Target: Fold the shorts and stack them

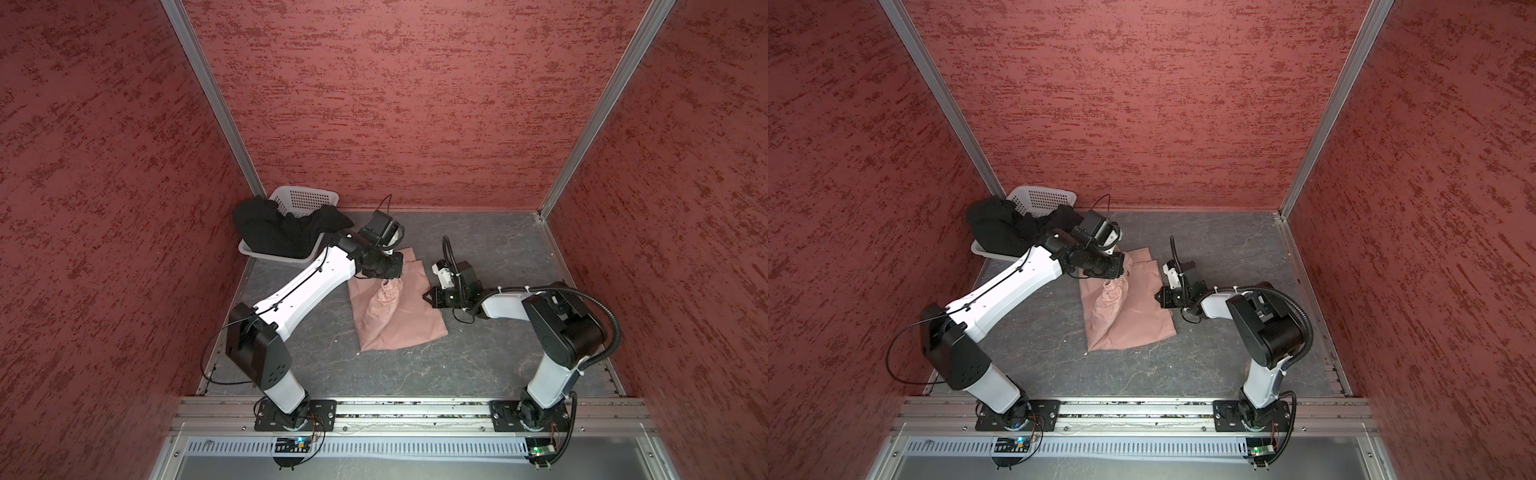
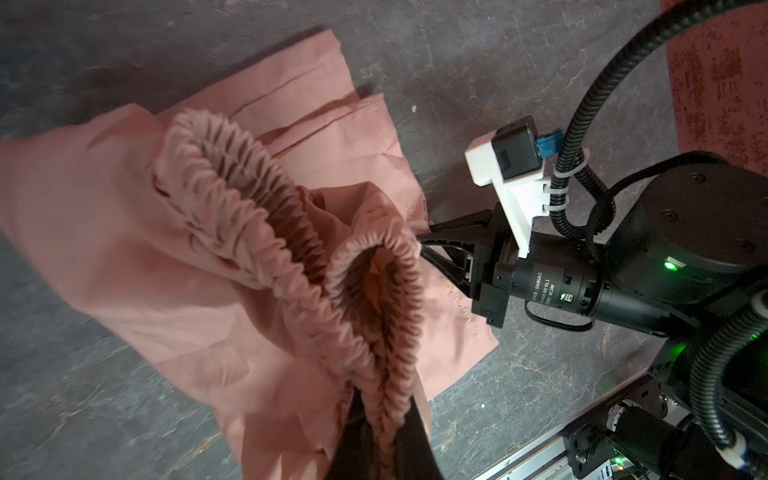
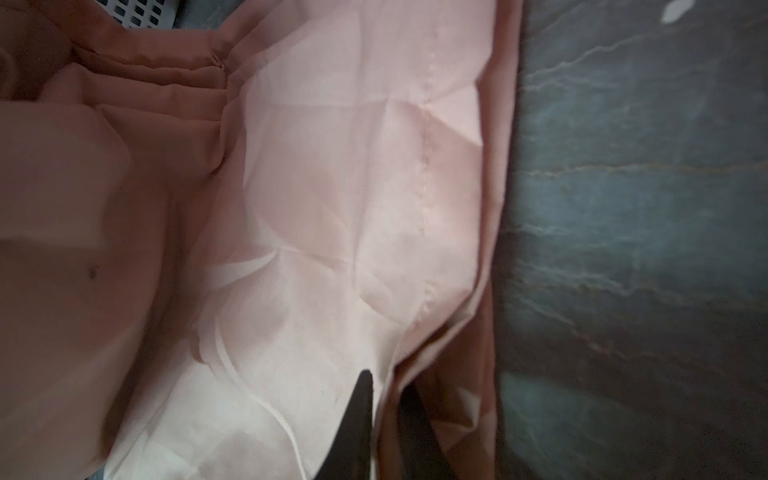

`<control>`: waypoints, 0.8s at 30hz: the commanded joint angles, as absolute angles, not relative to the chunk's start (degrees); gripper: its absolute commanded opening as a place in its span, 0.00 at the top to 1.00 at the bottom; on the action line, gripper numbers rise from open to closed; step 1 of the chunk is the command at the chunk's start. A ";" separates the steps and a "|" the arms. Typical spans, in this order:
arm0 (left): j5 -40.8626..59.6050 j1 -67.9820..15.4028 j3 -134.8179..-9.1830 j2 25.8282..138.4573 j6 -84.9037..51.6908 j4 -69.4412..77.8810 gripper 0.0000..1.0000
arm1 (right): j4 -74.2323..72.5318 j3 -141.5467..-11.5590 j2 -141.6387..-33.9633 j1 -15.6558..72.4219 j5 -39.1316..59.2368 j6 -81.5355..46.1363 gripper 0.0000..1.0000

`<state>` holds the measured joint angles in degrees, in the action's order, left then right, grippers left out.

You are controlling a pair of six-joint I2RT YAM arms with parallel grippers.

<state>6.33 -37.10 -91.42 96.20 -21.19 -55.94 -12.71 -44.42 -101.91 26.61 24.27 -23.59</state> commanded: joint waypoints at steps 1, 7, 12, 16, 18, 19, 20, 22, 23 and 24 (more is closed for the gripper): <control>7.93 -39.68 -94.65 99.92 -22.46 -53.48 1.00 | -15.05 -44.76 -102.33 26.46 24.99 -24.32 0.73; 7.53 -40.48 -96.43 105.12 -22.41 -50.36 0.38 | -12.53 -45.45 -98.81 26.46 21.82 -26.01 0.48; 8.73 -40.52 -100.78 105.17 -21.78 -50.28 0.01 | -4.58 -44.49 -90.32 25.92 13.29 -27.48 0.38; 6.48 -40.22 -102.18 100.92 -21.15 -51.67 0.01 | 4.56 -44.77 -82.76 24.54 8.20 -27.06 0.33; 4.79 -39.37 -101.48 98.40 -20.83 -53.05 0.01 | 11.04 -45.77 -78.38 23.63 4.21 -25.80 0.33; 3.81 -38.76 -100.14 96.89 -20.75 -53.39 0.01 | 13.53 -45.92 -75.94 23.30 2.40 -25.19 0.33; 3.10 -38.02 -98.17 94.86 -20.79 -53.05 0.01 | 15.72 -46.17 -73.63 23.12 1.70 -24.26 0.33; 2.71 -36.13 -92.48 90.91 -21.45 -50.81 0.01 | 17.84 -47.14 -69.93 23.10 3.31 -22.81 0.41; 2.91 -34.91 -89.42 88.93 -21.88 -49.51 0.01 | 17.86 -47.50 -68.74 23.16 6.20 -22.14 0.45; 3.19 -33.26 -85.79 86.73 -22.59 -47.88 0.01 | 17.24 -47.84 -67.68 23.45 10.46 -21.67 0.50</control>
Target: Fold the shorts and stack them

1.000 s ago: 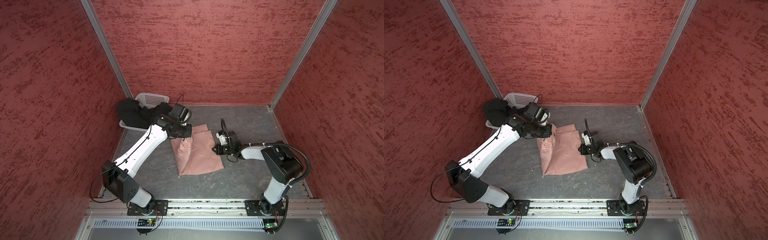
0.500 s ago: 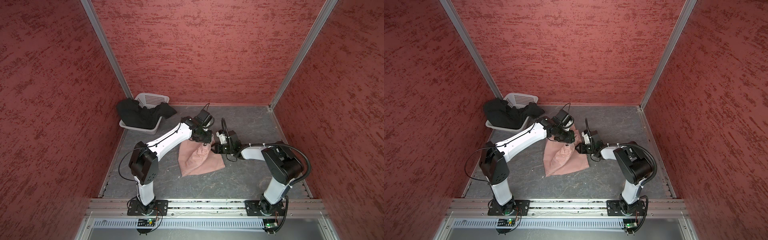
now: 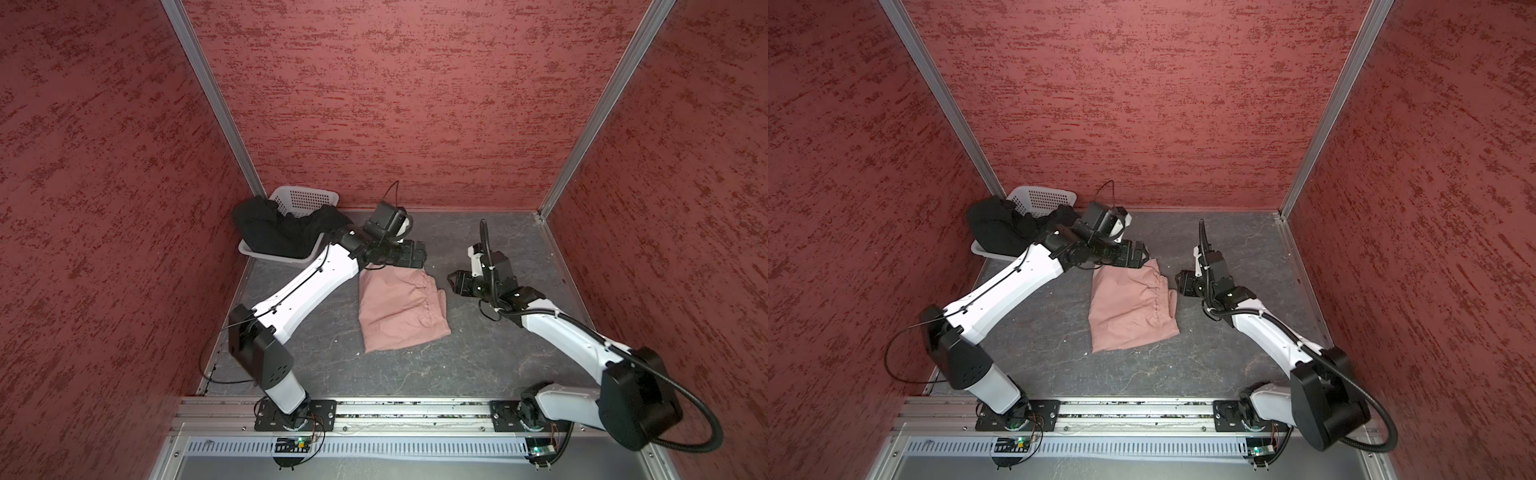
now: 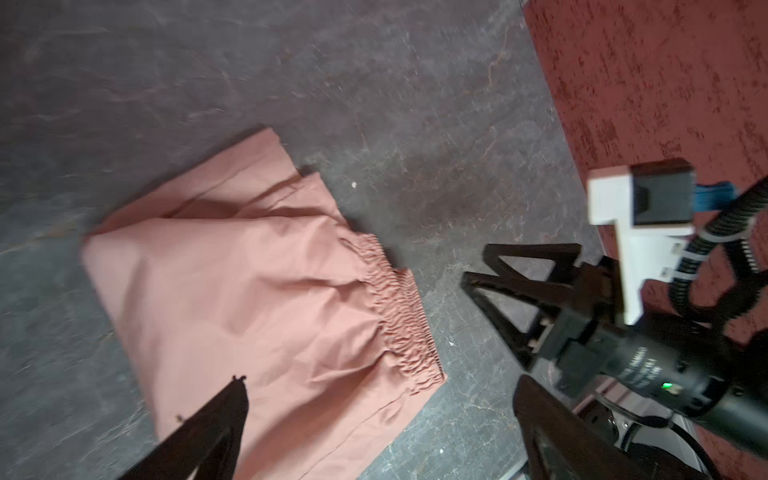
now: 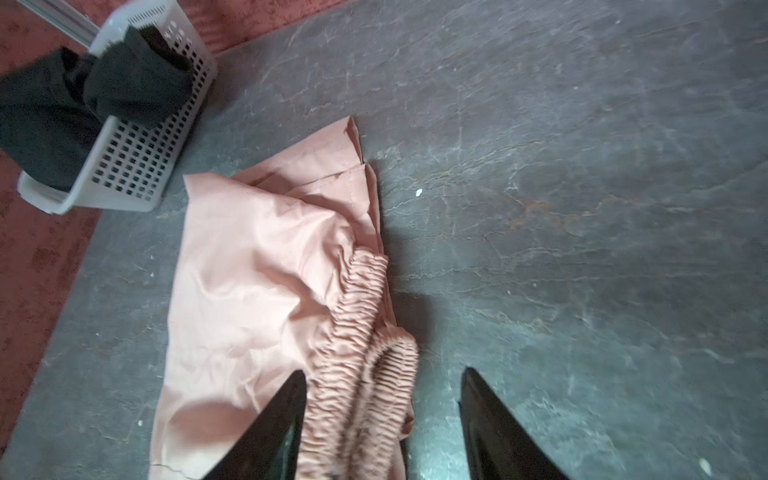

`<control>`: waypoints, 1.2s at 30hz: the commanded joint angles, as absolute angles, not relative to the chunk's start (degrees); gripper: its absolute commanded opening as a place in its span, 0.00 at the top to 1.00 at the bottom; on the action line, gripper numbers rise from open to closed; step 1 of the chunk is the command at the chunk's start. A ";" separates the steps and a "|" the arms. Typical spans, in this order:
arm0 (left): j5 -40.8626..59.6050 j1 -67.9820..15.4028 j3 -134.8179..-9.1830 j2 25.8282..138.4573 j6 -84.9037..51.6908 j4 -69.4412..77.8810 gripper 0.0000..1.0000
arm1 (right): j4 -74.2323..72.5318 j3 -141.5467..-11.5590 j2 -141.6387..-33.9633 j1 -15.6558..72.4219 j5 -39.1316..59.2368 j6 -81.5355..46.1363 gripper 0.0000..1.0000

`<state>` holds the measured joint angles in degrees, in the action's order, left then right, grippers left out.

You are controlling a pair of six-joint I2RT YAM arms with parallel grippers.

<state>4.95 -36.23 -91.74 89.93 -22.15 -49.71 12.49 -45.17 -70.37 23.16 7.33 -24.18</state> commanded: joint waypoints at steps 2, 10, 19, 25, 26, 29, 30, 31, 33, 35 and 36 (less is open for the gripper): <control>4.53 -30.16 -78.64 82.60 -23.81 -44.21 0.01 | 15.57 -48.45 -66.89 25.44 15.96 -22.11 0.58; 15.20 -26.01 -54.94 74.07 -26.86 -19.24 0.01 | 9.98 -48.49 -76.48 36.10 22.99 -26.02 0.82; 11.91 -25.40 -50.71 84.24 -27.33 -18.88 0.01 | 0.59 -31.29 -79.63 36.65 19.86 -33.83 0.86; 14.00 -25.40 -46.65 87.84 -28.87 -13.84 0.01 | -1.63 -27.13 -81.90 34.76 17.41 -37.93 0.84; 14.06 -25.40 -46.26 88.61 -29.07 -13.67 0.01 | -0.96 -27.58 -81.71 34.47 17.19 -37.92 0.84; 15.65 -25.44 -45.68 89.37 -29.36 -13.37 0.01 | 2.98 -30.74 -78.58 34.45 16.79 -35.96 0.84; 15.99 -25.55 -46.26 88.73 -29.06 -14.07 0.01 | 4.83 -32.04 -76.50 34.54 16.79 -35.11 0.83; 15.81 -25.72 -46.99 87.76 -28.43 -14.95 0.01 | 6.90 -33.26 -74.50 34.54 16.64 -34.54 0.82; 14.25 -26.10 -49.38 84.53 -26.94 -18.07 0.01 | 11.89 -36.32 -70.06 34.54 16.17 -32.99 0.78; 13.10 -26.10 -51.64 81.15 -25.92 -20.55 0.01 | 15.82 -39.06 -67.49 34.54 16.41 -31.64 0.76; 12.60 -26.10 -52.80 79.41 -25.45 -21.79 0.01 | 17.02 -40.21 -66.81 34.54 16.71 -31.09 0.75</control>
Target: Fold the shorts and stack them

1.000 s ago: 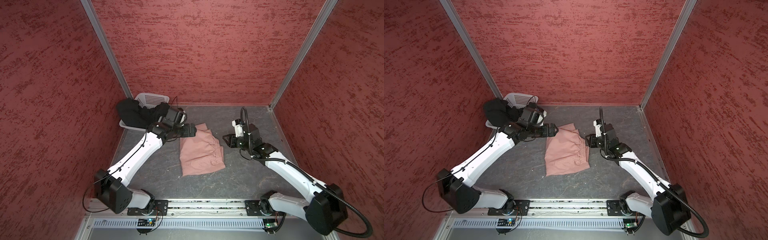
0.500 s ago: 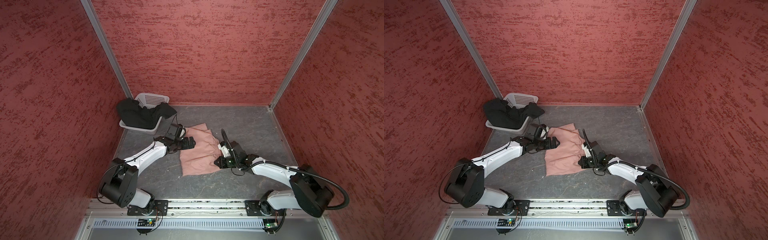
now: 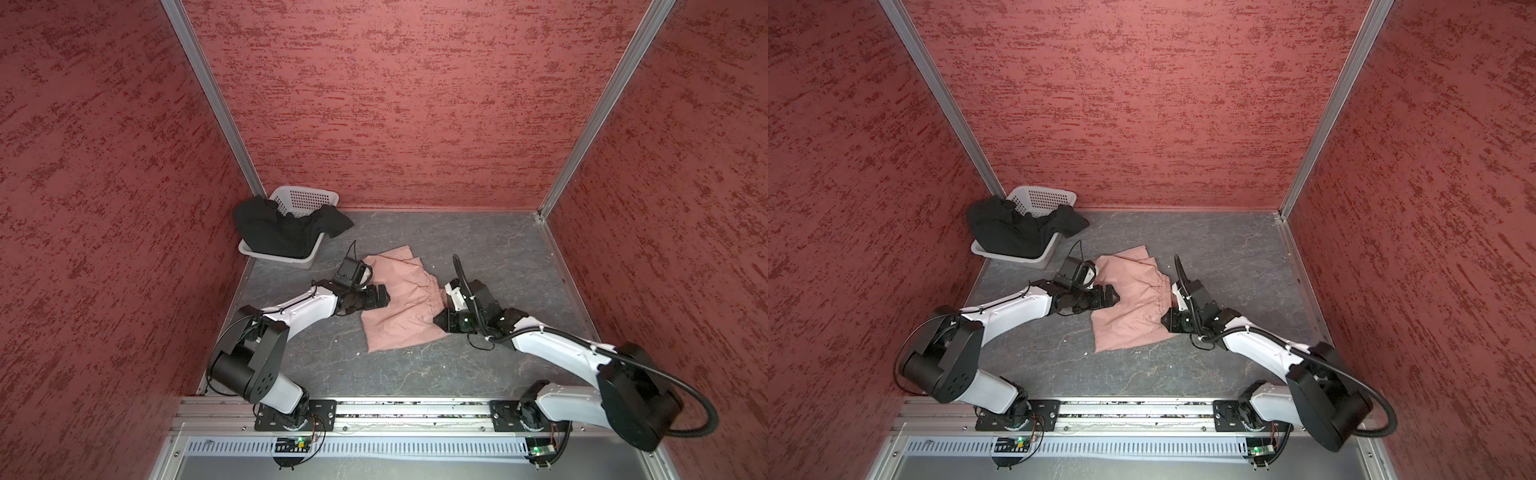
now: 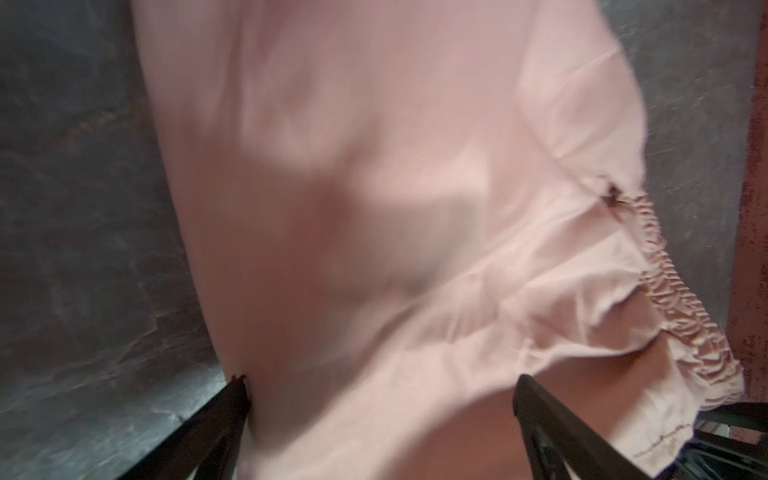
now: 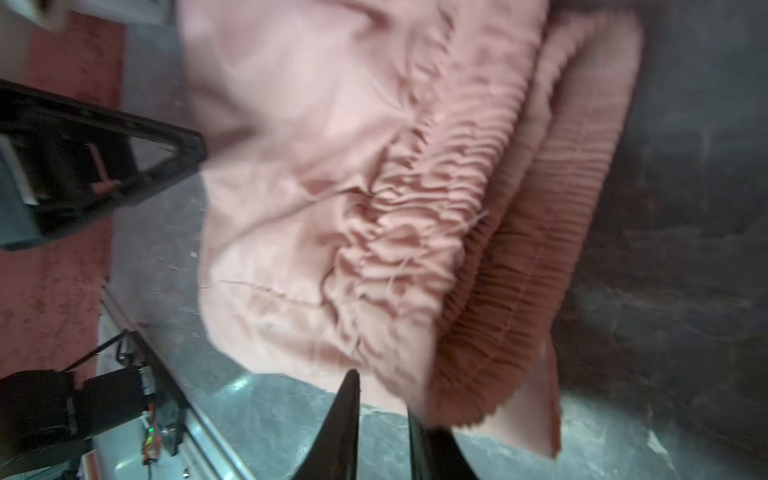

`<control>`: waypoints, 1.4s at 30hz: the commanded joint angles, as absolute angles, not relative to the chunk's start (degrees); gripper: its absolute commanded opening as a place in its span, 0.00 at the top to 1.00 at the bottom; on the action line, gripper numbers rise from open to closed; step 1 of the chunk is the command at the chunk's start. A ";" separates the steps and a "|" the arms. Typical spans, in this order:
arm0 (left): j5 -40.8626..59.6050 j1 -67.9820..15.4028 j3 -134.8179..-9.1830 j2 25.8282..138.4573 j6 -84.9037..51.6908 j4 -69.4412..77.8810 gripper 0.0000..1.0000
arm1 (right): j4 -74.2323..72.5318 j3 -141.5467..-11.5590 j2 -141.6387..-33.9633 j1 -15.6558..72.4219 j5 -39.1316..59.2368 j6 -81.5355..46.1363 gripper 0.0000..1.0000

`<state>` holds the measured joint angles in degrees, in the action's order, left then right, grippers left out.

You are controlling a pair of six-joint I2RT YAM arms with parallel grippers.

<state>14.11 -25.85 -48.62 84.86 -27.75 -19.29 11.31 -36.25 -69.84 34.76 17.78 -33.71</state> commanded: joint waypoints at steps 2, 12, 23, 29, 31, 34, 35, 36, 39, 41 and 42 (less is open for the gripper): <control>12.13 -26.43 -54.00 76.18 -25.04 -23.00 0.01 | 16.73 -41.77 -67.21 34.54 17.14 -30.25 0.74; 10.28 -26.43 -48.59 68.85 -26.44 -24.68 0.01 | 1.84 -43.76 -81.85 34.63 20.11 -33.55 0.79; 9.40 -24.46 -43.69 63.65 -27.91 -26.79 0.01 | -0.95 -32.62 -86.93 34.72 18.46 -37.50 0.80; 9.17 -23.64 -44.62 60.84 -27.19 -29.31 0.00 | 2.05 -41.39 -85.86 34.80 16.50 -33.99 0.74; 8.87 -23.56 -44.82 59.46 -27.18 -29.96 0.01 | 2.19 -44.57 -85.35 34.89 15.83 -32.95 0.73; 8.88 -23.49 -44.29 57.86 -27.33 -29.94 0.01 | 0.82 -49.03 -86.84 34.98 15.44 -31.68 0.72; 8.88 -23.47 -44.04 57.69 -27.49 -29.97 0.01 | 0.18 -50.18 -87.88 34.94 15.02 -31.58 0.72; 8.95 -23.51 -43.80 57.55 -27.58 -29.97 0.01 | -0.44 -51.57 -89.27 34.98 14.54 -31.38 0.72; 9.07 -23.47 -43.12 57.49 -27.56 -30.05 0.01 | -2.61 -55.52 -94.36 34.90 14.07 -30.88 0.72; 9.20 -23.47 -42.61 57.24 -27.65 -29.93 0.01 | -4.09 -57.99 -98.53 34.81 13.27 -30.29 0.74; 9.54 -23.47 -42.18 57.05 -27.92 -29.57 0.01 | -4.68 -59.45 -100.84 34.63 12.86 -29.84 0.74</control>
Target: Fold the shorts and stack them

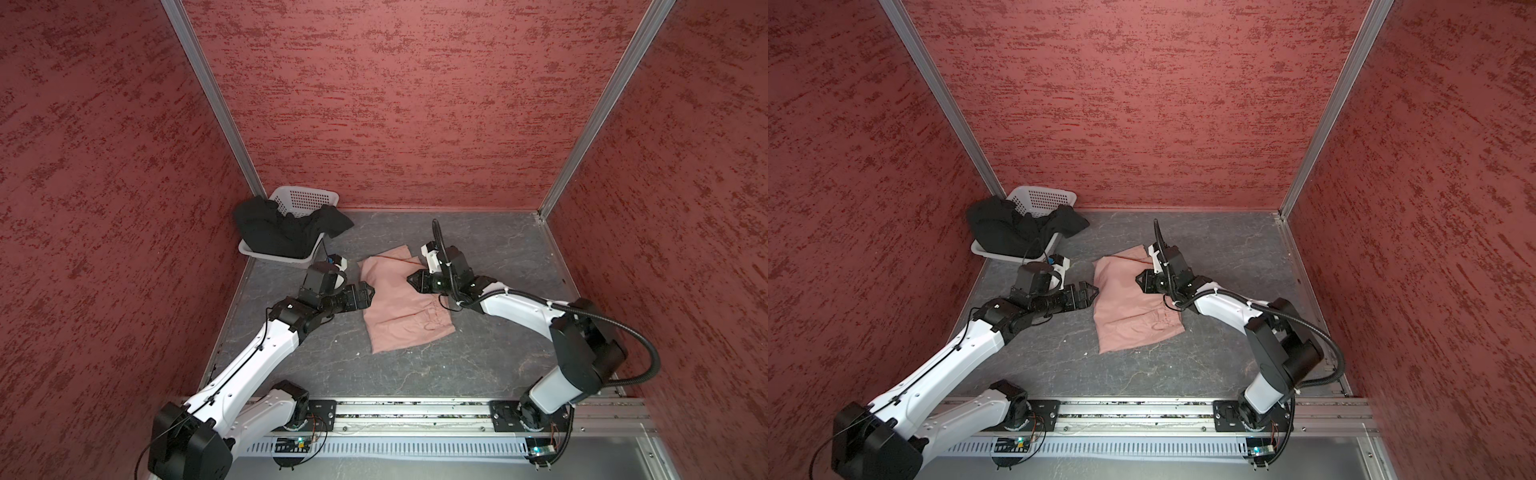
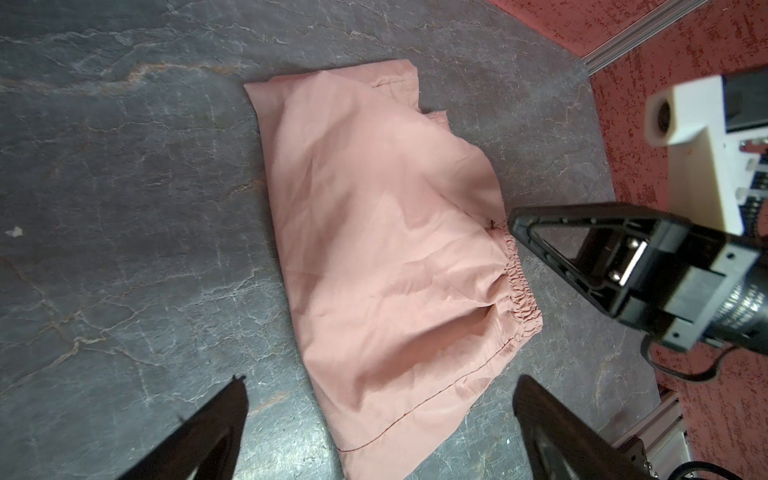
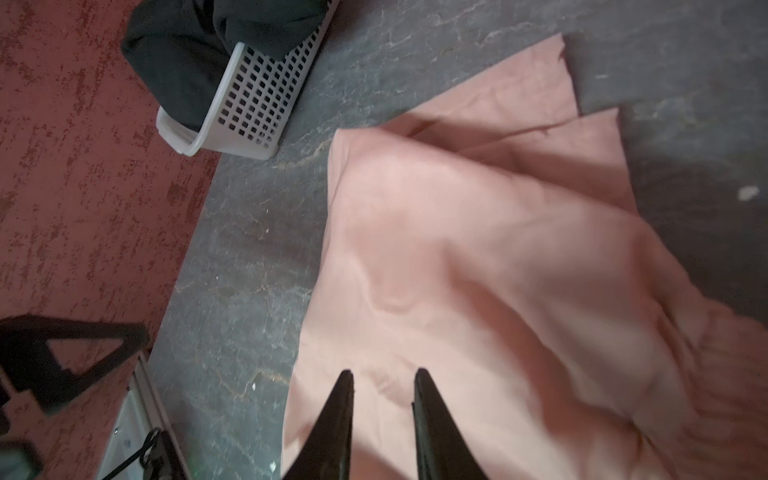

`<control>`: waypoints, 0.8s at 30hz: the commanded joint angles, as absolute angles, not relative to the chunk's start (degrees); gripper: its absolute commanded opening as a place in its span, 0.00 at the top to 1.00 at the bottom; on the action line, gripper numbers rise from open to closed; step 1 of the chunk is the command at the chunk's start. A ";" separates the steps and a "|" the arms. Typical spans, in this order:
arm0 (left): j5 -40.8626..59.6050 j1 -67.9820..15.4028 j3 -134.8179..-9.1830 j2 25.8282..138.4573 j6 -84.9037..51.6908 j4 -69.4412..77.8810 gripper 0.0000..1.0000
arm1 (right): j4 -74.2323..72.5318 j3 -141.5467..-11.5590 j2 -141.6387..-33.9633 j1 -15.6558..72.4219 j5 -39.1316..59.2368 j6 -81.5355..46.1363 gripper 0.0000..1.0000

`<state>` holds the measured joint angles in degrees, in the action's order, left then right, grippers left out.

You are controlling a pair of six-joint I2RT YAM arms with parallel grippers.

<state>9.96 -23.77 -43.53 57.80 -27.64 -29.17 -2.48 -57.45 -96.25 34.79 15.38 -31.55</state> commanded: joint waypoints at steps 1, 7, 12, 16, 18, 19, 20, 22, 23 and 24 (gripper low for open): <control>10.06 -23.47 -41.81 56.83 -28.17 -29.13 0.01 | -5.27 -60.73 -103.40 34.35 12.68 -29.64 0.74; 11.26 -24.15 -39.73 55.36 -31.12 -26.74 0.01 | -2.15 -67.59 -115.79 33.40 11.59 -29.87 0.76; 9.60 -24.26 -39.90 53.79 -30.64 -27.94 0.01 | 6.65 -71.76 -115.52 33.48 9.67 -26.07 0.65; 8.37 -24.34 -41.85 53.38 -28.81 -29.71 0.01 | 9.50 -72.59 -110.39 33.57 8.26 -23.74 0.58; 6.48 -24.33 -42.40 52.56 -27.94 -30.47 0.01 | 8.18 -71.42 -106.71 33.76 8.73 -23.73 0.57; 5.29 -24.33 -42.60 51.81 -27.50 -30.73 0.01 | 7.28 -70.55 -104.62 34.05 9.19 -23.57 0.55; 4.27 -24.26 -42.69 51.04 -27.22 -30.99 0.01 | 6.69 -69.73 -103.00 34.54 9.39 -23.42 0.54; 1.62 -24.26 -42.72 49.01 -26.55 -31.57 0.01 | 6.19 -68.12 -99.88 36.05 9.74 -23.18 0.51; 0.10 -24.13 -42.63 47.75 -26.25 -31.94 0.01 | 6.50 -67.54 -98.58 37.35 10.09 -23.28 0.50; -1.33 -23.92 -42.67 46.46 -25.96 -32.57 0.01 | 7.18 -67.19 -97.91 38.73 10.19 -23.53 0.50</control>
